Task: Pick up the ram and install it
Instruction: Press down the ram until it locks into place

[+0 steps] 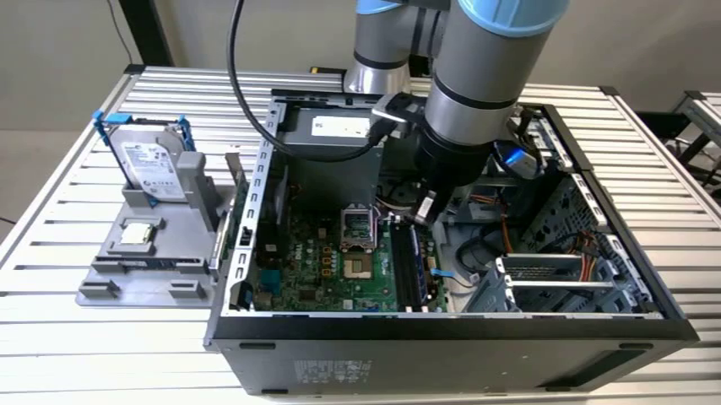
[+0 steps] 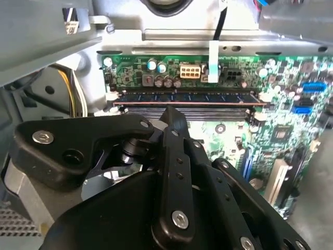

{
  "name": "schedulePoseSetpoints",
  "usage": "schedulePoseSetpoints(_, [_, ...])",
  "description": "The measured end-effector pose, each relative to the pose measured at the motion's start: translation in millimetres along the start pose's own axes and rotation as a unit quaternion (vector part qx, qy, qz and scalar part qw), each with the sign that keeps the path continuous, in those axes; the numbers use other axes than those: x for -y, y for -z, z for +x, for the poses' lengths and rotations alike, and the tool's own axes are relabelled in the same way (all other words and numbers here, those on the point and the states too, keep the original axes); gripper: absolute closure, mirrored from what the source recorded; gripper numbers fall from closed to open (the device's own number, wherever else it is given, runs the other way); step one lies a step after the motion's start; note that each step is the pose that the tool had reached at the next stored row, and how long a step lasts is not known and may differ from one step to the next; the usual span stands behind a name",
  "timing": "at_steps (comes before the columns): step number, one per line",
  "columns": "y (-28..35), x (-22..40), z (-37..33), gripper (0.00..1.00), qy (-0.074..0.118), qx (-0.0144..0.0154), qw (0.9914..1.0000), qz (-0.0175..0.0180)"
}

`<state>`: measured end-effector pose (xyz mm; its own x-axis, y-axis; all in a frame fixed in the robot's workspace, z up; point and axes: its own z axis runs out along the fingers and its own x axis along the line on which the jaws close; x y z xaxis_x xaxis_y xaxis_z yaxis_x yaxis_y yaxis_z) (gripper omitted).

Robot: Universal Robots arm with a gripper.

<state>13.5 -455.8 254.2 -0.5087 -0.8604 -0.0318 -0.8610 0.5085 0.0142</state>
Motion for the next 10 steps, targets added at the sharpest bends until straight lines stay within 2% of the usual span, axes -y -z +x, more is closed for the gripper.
schedulePoseSetpoints(3, [-0.1, 0.0, 0.0, 1.0, 0.024, 0.0011, 0.99971, 0.0015])
schedulePoseSetpoints(6, [0.0, 0.0, 0.0, 1.0, 0.047, 0.0027, 0.99886, 0.0044])
schedulePoseSetpoints(10, [0.1, 0.0, 0.0, 1.0, 0.083, 0.0032, 0.99656, 0.0048])
